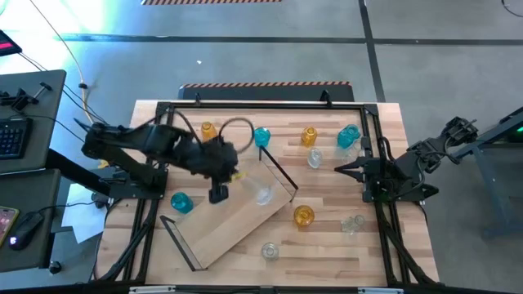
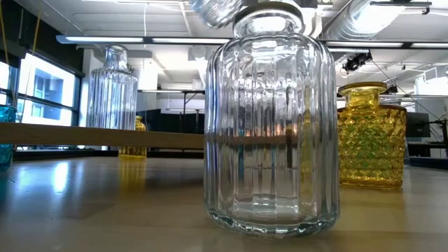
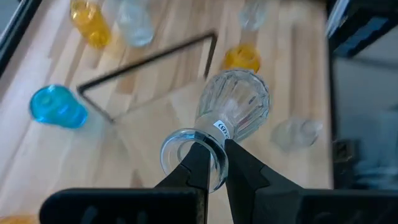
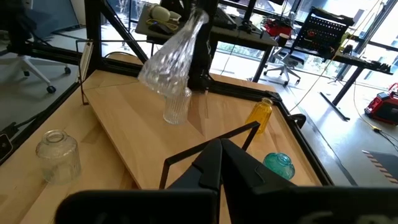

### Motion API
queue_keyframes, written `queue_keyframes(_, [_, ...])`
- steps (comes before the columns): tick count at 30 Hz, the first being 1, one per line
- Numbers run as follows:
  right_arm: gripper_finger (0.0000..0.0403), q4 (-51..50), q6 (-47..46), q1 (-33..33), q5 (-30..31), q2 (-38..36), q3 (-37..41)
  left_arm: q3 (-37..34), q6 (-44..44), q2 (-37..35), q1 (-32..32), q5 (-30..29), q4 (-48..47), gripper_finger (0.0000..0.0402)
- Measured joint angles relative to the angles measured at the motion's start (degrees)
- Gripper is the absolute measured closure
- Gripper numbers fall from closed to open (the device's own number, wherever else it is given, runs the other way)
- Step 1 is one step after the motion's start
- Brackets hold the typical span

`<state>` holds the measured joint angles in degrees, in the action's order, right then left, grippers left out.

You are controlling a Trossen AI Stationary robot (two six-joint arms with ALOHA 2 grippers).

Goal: Sort vases onto shelf
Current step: Put the transparent vase on the shelf aligned with the other transparent vase

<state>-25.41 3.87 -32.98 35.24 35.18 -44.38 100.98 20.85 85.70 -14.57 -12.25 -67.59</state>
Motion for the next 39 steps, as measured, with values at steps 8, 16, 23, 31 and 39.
queue_keyframes(8, [0.0402, 0.0, 0.1, 0.0, 0.6, 0.0, 0.0, 0.2, -3.3, 3.0, -7.3, -6.8, -4.0, 0.0385])
queue_keyframes(16, [0.0402, 0.0, 0.7, 0.0, 0.7, 0.0, 0.0, 0.2, -4.1, 8.3, -10.1, -7.4, -4.1, 0.0385])
queue_keyframes(23, [0.0402, 0.0, 1.1, 0.0, 0.7, 0.0, 0.0, 0.2, -3.1, 13.0, -10.3, -6.7, -4.1, 0.0385])
queue_keyframes(31, [0.0402, 0.0, 0.9, 0.0, 0.3, 0.0, 0.0, 0.2, -2.5, 16.0, -10.4, -5.8, -4.1, 0.0385])
queue_keyframes(39, [0.0402, 0.0, -0.4, 0.0, 0.1, 0.0, 0.0, 0.2, -1.5, 15.7, -11.0, -3.3, -5.0, 0.0385])
